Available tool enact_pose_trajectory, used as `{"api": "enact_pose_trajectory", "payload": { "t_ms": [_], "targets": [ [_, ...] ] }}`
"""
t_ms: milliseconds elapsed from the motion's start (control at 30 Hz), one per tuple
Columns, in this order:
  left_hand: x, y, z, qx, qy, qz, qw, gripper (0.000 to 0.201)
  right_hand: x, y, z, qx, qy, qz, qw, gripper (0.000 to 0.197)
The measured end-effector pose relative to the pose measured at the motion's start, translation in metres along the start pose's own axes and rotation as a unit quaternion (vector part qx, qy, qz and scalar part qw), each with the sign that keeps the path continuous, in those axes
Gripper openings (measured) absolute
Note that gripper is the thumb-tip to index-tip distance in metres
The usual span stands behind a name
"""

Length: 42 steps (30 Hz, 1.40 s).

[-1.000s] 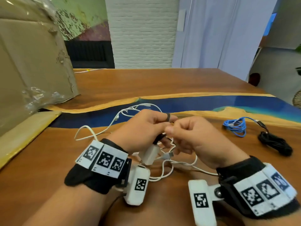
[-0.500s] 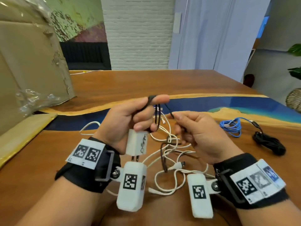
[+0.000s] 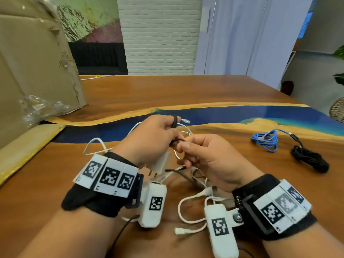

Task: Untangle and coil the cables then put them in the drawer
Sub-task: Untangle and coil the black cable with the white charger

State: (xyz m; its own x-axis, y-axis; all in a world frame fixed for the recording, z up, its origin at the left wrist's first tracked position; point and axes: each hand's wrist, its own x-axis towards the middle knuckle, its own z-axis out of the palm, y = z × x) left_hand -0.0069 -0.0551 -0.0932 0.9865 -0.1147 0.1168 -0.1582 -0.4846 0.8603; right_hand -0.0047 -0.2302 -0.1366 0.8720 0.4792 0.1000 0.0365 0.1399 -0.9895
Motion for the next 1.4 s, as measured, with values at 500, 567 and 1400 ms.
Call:
{"api": "enact_pose_trajectory", "payload": {
  "t_ms": [500, 567, 1400],
  "targets": [
    [0.009, -0.004, -0.029, -0.336, 0.125, -0.006, 0.933, 0.025, 0.007, 0.008, -0.001, 0.027, 0.054, -0.027, 0.998, 0.023],
    [0.010, -0.005, -0.040, -0.409, 0.189, 0.000, 0.893, 0.025, 0.007, 0.009, -0.002, -0.027, 0.067, -0.019, 0.997, 0.023],
    [0.007, -0.001, -0.016, -0.309, 0.123, 0.044, 0.942, 0.027, -0.002, -0.005, 0.015, 0.110, -0.008, 0.024, 0.994, 0.030]
  ]
}}
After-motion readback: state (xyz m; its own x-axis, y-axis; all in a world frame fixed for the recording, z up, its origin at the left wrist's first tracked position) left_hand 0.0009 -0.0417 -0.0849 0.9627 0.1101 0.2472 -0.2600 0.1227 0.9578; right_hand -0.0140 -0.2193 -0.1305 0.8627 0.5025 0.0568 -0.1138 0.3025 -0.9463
